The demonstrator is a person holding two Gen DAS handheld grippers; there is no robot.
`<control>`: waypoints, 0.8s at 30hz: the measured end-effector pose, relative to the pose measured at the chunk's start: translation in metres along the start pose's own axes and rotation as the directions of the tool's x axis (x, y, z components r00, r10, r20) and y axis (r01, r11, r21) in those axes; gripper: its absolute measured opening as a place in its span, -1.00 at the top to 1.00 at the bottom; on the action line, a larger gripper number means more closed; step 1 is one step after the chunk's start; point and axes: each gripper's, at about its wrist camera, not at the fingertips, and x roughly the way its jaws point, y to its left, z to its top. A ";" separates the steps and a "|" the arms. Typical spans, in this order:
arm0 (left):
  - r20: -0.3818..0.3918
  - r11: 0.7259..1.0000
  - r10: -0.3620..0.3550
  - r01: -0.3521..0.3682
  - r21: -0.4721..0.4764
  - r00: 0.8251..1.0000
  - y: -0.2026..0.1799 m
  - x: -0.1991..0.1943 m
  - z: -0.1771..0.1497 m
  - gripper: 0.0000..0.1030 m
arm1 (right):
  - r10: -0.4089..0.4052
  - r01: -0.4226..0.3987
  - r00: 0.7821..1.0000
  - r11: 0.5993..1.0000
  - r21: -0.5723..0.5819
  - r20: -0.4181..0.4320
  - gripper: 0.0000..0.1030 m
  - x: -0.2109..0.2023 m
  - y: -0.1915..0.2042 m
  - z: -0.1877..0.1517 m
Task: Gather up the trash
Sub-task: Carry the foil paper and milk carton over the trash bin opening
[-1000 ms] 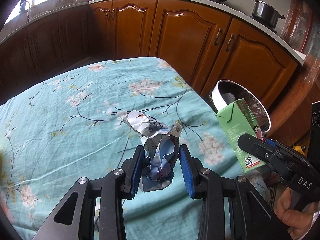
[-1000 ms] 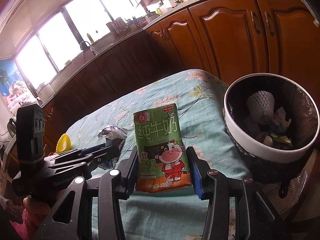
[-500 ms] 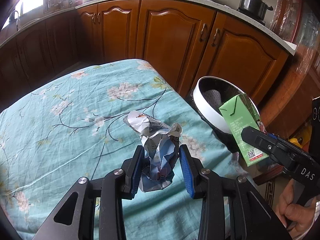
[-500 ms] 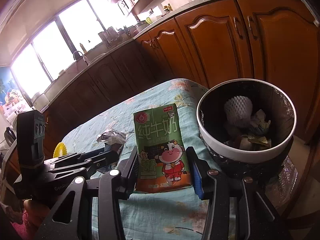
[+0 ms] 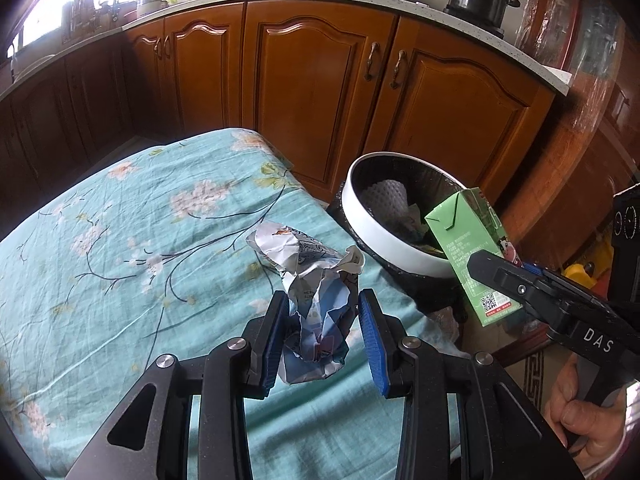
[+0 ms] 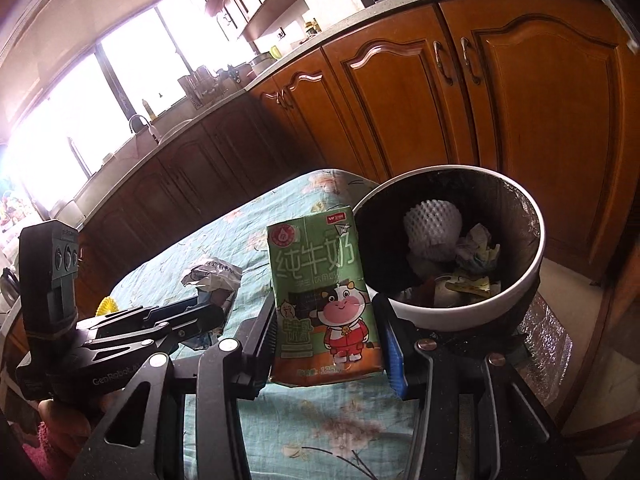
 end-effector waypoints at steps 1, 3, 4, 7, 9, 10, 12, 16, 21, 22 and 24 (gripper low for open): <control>-0.001 1.000 -0.002 0.002 0.004 1.000 -0.002 0.001 0.001 0.32 | -0.004 0.004 1.000 1.000 0.001 0.000 0.10 0.000 -0.002 0.001; 0.000 1.000 -0.007 0.007 0.010 1.000 -0.006 0.002 0.002 0.32 | -0.010 0.010 1.000 1.000 0.005 0.002 0.10 -0.002 -0.006 0.001; 0.000 1.000 -0.009 0.009 0.013 1.000 -0.008 0.003 0.003 0.32 | -0.013 0.013 1.000 1.000 0.007 0.003 0.10 -0.003 -0.009 0.002; -0.006 1.000 -0.018 0.018 0.022 1.000 -0.013 0.007 0.004 0.32 | -0.022 0.022 1.000 1.000 0.013 0.008 0.10 -0.006 -0.014 0.004; -0.009 0.999 -0.021 0.022 0.028 1.000 -0.017 0.010 0.006 0.32 | -0.029 0.028 1.000 0.999 0.016 0.011 0.10 -0.008 -0.016 0.005; -0.010 0.999 -0.023 0.023 0.032 1.000 -0.018 0.011 0.007 0.32 | -0.033 0.033 0.999 0.999 0.016 0.012 0.10 -0.009 -0.018 0.006; -0.011 0.999 -0.026 0.027 0.038 1.000 -0.022 0.013 0.010 0.32 | -0.039 0.039 0.999 0.999 0.020 0.013 0.10 -0.009 -0.021 0.008; -0.010 0.998 -0.034 0.034 0.050 0.999 -0.026 0.019 0.014 0.32 | -0.052 0.052 0.999 0.998 0.028 0.016 0.10 -0.009 -0.029 0.010; -0.014 0.997 -0.041 0.042 0.069 0.999 -0.034 0.029 0.021 0.32 | -0.069 0.069 0.997 0.997 0.033 0.018 0.10 -0.008 -0.038 0.016; -0.015 0.996 -0.043 0.044 0.072 0.999 -0.035 0.031 0.022 0.32 | -0.073 0.072 0.997 0.997 0.034 0.016 0.10 -0.008 -0.041 0.017; -0.016 0.996 -0.047 0.048 0.077 0.999 -0.037 0.034 0.025 0.32 | -0.080 0.079 0.997 0.996 0.034 0.016 0.10 -0.007 -0.043 0.019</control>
